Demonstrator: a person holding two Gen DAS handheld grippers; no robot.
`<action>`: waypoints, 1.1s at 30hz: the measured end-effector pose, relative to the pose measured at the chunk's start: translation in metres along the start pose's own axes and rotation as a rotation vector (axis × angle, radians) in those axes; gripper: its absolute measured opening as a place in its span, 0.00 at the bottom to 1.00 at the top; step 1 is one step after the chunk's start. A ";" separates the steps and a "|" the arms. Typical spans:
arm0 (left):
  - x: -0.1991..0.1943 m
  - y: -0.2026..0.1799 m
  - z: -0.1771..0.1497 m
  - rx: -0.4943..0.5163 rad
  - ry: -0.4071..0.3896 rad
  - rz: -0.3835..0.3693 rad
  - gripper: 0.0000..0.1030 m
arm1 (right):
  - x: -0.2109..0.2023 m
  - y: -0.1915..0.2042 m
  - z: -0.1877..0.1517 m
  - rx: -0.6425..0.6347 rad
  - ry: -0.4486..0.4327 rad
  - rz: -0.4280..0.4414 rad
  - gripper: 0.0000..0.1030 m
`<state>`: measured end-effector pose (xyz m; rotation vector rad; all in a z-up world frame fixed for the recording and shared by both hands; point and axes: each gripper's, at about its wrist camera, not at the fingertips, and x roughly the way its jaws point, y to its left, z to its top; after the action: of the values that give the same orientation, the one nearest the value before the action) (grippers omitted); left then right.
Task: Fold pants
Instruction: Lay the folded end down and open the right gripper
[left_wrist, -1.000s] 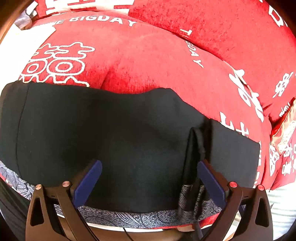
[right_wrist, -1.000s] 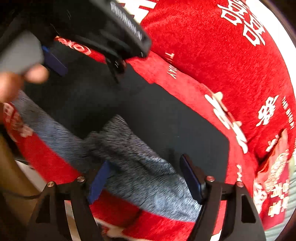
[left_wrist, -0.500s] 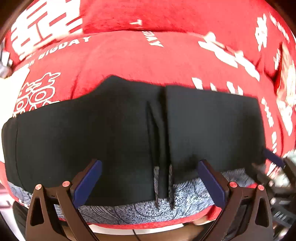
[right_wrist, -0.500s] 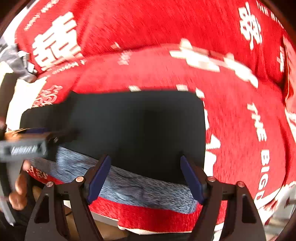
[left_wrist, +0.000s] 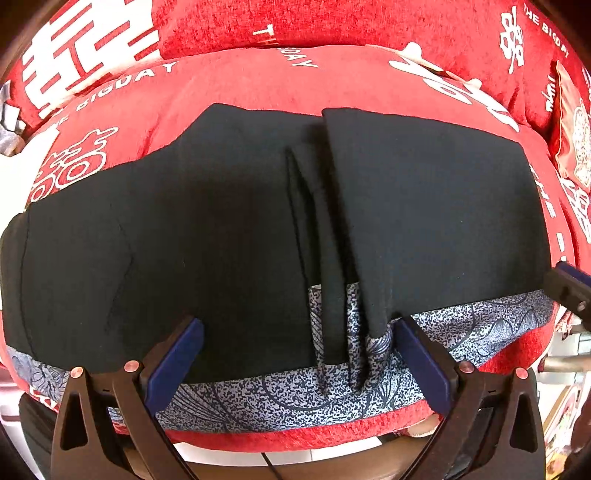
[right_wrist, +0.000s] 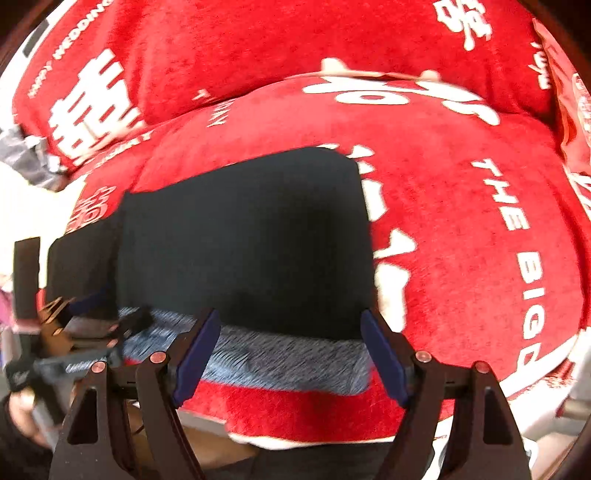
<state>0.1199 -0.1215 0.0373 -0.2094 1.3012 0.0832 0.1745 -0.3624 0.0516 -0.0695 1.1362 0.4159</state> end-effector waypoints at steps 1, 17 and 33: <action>0.000 0.002 0.000 -0.001 0.002 -0.008 1.00 | 0.006 0.006 -0.003 -0.017 0.014 -0.010 0.79; -0.001 -0.007 -0.005 0.091 -0.031 0.000 1.00 | 0.022 0.058 -0.040 -0.195 -0.041 -0.275 0.97; 0.000 0.001 -0.008 0.060 -0.022 -0.036 1.00 | 0.056 0.058 0.050 -0.194 -0.035 -0.222 0.98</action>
<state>0.1118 -0.1219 0.0354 -0.1801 1.2756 0.0156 0.2166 -0.2801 0.0324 -0.3541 1.0385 0.3267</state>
